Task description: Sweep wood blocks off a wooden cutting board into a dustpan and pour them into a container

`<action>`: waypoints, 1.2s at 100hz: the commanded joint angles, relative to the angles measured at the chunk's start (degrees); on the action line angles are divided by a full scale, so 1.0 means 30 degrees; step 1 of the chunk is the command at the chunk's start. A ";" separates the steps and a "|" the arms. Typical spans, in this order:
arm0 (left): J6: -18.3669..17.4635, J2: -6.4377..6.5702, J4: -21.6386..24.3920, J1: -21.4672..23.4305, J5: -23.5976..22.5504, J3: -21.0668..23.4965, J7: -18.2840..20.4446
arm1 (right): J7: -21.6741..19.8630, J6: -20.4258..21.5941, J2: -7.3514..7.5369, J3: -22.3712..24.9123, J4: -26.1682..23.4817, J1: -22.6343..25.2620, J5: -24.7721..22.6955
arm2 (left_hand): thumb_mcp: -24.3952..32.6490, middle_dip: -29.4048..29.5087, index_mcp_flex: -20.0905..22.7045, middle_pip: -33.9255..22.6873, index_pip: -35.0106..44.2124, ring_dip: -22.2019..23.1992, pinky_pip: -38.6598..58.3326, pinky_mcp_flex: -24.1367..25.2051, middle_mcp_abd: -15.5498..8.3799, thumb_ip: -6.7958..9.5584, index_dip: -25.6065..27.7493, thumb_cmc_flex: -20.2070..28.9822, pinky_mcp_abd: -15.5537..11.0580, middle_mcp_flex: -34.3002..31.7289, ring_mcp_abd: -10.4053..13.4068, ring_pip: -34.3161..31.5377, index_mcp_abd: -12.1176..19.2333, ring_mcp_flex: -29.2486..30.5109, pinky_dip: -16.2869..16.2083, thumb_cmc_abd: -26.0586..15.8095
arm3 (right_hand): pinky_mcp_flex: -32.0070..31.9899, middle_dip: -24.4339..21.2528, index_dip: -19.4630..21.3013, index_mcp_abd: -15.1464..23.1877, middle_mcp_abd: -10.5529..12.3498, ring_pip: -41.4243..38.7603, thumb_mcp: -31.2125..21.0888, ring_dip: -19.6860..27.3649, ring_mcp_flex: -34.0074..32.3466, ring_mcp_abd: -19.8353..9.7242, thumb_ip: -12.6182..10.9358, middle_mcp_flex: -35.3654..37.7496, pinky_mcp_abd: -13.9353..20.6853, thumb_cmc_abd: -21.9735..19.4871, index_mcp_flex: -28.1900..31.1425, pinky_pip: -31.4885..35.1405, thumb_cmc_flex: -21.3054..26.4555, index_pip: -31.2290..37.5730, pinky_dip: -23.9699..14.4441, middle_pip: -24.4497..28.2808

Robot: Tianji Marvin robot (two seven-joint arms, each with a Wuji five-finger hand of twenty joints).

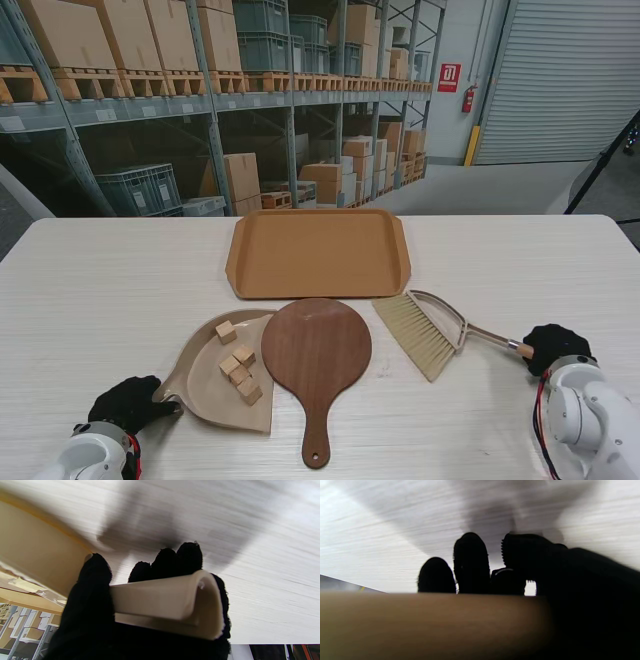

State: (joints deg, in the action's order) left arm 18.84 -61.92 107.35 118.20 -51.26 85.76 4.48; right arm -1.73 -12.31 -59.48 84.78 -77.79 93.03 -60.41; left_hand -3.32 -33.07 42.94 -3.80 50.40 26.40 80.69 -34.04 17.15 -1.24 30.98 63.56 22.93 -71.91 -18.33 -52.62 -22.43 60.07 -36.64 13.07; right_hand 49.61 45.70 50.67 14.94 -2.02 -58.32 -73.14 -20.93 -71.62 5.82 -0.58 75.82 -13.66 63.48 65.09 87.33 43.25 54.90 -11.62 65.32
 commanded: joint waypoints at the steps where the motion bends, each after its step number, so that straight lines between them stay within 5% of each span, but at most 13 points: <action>1: 0.0021 -0.0035 0.0176 0.0126 -0.0046 -0.0030 0.0366 | -0.0556 0.0211 0.0033 -0.0086 0.0402 0.0567 -0.0204 | 0.1211 -0.0125 0.1713 -1.7711 0.0931 0.0193 0.0251 0.0441 -0.4865 -0.0002 -0.0075 0.1794 -0.0652 -0.0751 0.2751 -0.0391 0.1443 0.1225 0.0282 -0.1684 | -0.0569 -0.2637 -0.1477 0.0012 0.0893 0.0981 -0.5603 -0.0054 0.0419 -0.0114 0.2323 -0.1130 -0.0013 0.0835 -0.0913 -0.0766 0.0725 -0.0331 -0.1177 -0.6821; 17: 0.0021 -0.0035 0.0177 0.0126 -0.0046 -0.0029 0.0367 | -0.0809 0.0607 0.0124 0.0094 0.0265 0.0680 -0.0714 | 0.1171 -0.0125 0.1748 -1.7711 0.0930 0.0201 0.0250 0.0441 -0.4865 -0.0014 -0.0064 0.1661 -0.0652 -0.0751 0.2734 -0.0404 0.1429 0.1230 0.0282 -0.1807 | -0.1900 -0.3006 -0.4311 0.0149 0.0902 0.3035 -0.5604 -0.0674 0.1909 -0.0442 0.4230 -0.2754 0.0450 0.1177 -0.3116 -0.3509 -0.0877 -0.0283 -0.5344 -0.8072; 36: 0.0061 -0.0034 0.0185 0.0127 -0.0041 -0.0034 0.0384 | -0.0934 0.1089 0.0191 0.0350 0.0111 0.0811 -0.1138 | 0.1192 -0.0125 0.1716 -1.7709 0.0918 0.0201 0.0247 0.0446 -0.4871 -0.0008 -0.0062 0.1734 -0.0662 -0.0748 0.2727 -0.0408 0.1450 0.1231 0.0283 -0.1750 | -0.3141 -0.3349 -0.5543 0.0006 0.0785 0.4387 -0.5450 -0.0889 0.3219 -0.0718 0.5528 -0.4104 0.0243 0.1282 -0.4369 -0.4931 -0.2130 -0.1088 -0.5783 -0.9062; 65: 0.0065 -0.0038 0.0212 0.0161 -0.0034 -0.0022 0.0373 | -0.0574 0.1544 0.0206 0.0642 -0.0261 0.1075 -0.1736 | 0.1193 -0.0123 0.1749 -1.7704 0.0915 0.0196 0.0247 0.0445 -0.4872 0.0002 -0.0054 0.1726 -0.0663 -0.0750 0.2734 -0.0404 0.1426 0.1244 0.0282 -0.1760 | -0.5014 -0.4506 -0.6476 -0.0489 0.0437 0.6316 -0.2361 -0.1360 0.5322 -0.1048 0.3236 -0.6754 -0.0071 -0.2179 -0.5977 -0.6847 -0.4649 -0.2875 -0.6360 -0.9633; 92: 0.0098 -0.0040 0.0231 0.0176 -0.0015 -0.0024 0.0374 | 0.0048 0.1712 0.0165 0.0862 -0.0651 0.1358 -0.2174 | 0.1175 -0.0168 0.1758 -1.7819 0.0918 0.0204 0.0256 0.0445 -0.4927 -0.0002 -0.0030 0.1666 -0.0690 -0.0774 0.2748 -0.0430 0.1415 0.1267 0.0281 -0.1834 | -0.6427 -0.5945 -0.5835 -0.1074 0.0184 0.7423 -0.0608 -0.1042 0.7013 -0.0907 0.1341 -0.8770 -0.0247 -0.4229 -0.6809 -0.8084 -0.5982 -0.4915 -0.6470 -0.9943; 120: 0.0129 -0.0047 0.0242 0.0192 -0.0018 -0.0026 0.0339 | 0.0879 0.1837 0.0116 0.1045 -0.0844 0.1588 -0.2499 | 0.1218 -0.0163 0.1724 -1.7829 0.0907 0.0201 0.0259 0.0445 -0.4913 0.0013 -0.0024 0.1824 -0.0683 -0.0764 0.2771 -0.0425 0.1439 0.1242 0.0280 -0.1672 | -0.7555 -0.6201 -0.5560 -0.1396 0.0035 0.8054 -0.0253 -0.0817 0.8484 -0.0756 0.1198 -1.0292 -0.0388 -0.4232 -0.7760 -0.8838 -0.6430 -0.5587 -0.6345 -1.0239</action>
State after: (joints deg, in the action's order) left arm 18.98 -61.93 107.47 118.31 -51.25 85.77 4.49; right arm 1.35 -7.12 -58.88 88.01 -80.30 96.82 -67.60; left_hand -3.32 -33.07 42.94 -3.79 50.40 26.40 80.69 -34.04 17.15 -1.24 30.98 63.56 22.93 -71.91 -18.33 -52.62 -22.43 60.07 -36.64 13.07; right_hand 28.29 27.83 37.06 10.88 -0.99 -35.02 -72.20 -23.89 -47.39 3.41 4.87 46.84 -12.82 51.90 44.25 61.86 25.23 43.61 -29.37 34.88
